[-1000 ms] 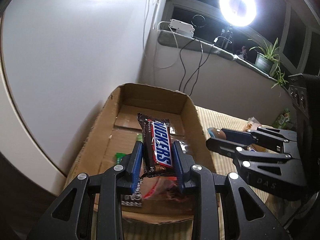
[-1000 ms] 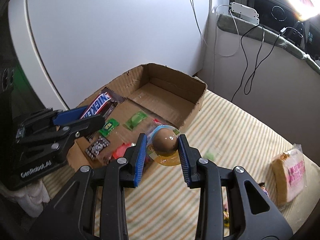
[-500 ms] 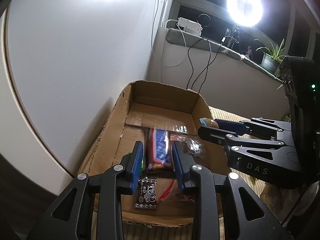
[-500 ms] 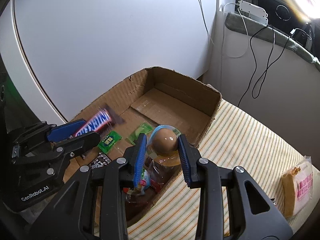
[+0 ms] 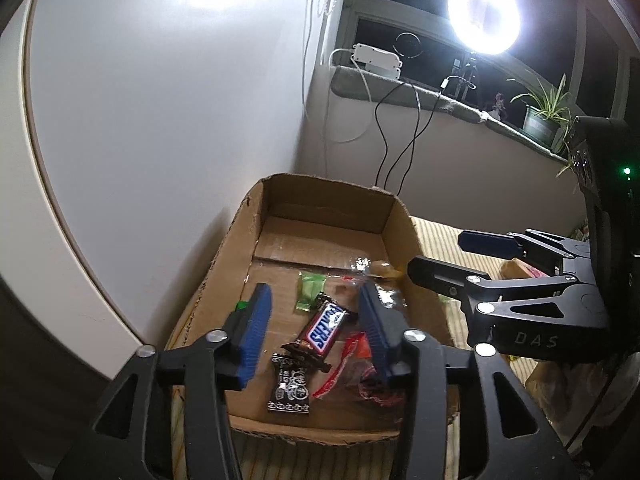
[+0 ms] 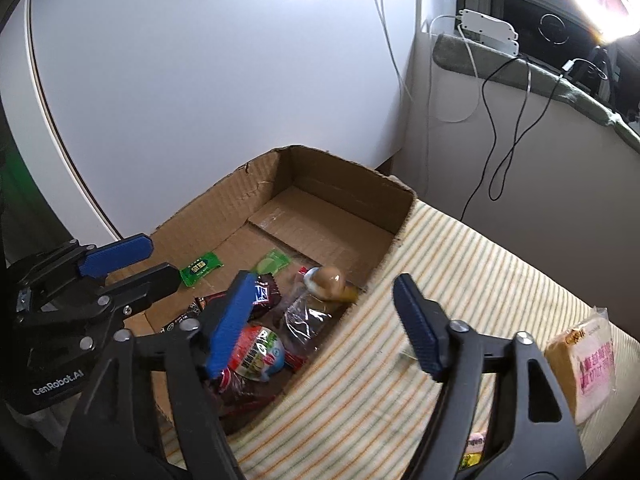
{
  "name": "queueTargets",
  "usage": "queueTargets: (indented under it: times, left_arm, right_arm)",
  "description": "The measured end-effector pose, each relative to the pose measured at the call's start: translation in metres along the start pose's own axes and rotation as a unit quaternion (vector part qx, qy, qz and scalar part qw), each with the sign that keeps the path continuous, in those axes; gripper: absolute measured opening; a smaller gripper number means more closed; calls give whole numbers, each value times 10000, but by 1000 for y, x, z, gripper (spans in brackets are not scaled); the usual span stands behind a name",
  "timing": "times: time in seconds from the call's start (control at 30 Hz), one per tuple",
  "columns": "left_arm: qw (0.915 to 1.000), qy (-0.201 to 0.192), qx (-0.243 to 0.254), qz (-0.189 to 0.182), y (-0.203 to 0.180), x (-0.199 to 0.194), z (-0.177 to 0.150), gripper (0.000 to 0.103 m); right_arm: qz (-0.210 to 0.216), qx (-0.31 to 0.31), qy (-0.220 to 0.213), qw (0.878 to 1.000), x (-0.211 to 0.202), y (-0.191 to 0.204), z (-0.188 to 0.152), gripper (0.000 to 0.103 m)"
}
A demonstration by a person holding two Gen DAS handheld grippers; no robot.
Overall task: Organize snacks
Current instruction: 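Carry the Snickers bar and egg cup into the box and open both tools, then move both open tools back toward the remaining snacks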
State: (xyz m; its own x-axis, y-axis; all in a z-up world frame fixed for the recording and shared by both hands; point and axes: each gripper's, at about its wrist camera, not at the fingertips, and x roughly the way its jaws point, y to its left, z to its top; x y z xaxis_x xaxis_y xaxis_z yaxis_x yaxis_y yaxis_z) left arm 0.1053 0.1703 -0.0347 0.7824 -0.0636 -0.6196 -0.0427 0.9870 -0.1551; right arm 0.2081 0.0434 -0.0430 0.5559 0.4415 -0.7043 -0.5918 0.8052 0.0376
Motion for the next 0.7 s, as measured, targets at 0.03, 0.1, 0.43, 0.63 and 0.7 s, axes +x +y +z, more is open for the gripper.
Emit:
queueTargets:
  times: [0.03,0.1,0.43,0.63,0.7]
  left_arm:
    - [10000,-16,17,6,-2,-1,0,48]
    - [10000,-41,55,14,-7,-4,0,49]
    - [9997,-100,202,-103,-38,-15,-2,59]
    - [9990,-47,373,-256,-64,-14,-6,59]
    - [9987,-27,400,-323,-73,-13,-8,59]
  right_arm:
    - [-35,18,-36,10000,-3,-2,-1,80]
    - [-78,39,-67,9999,-8,-6,-2,80]
    - [-258,344,-244,9988,-41,-40,-19,90]
    - [-353,417,-294,9981,-65,-66,-39,90]
    - [-446,412,-266,9978,-70,-75,-47,90]
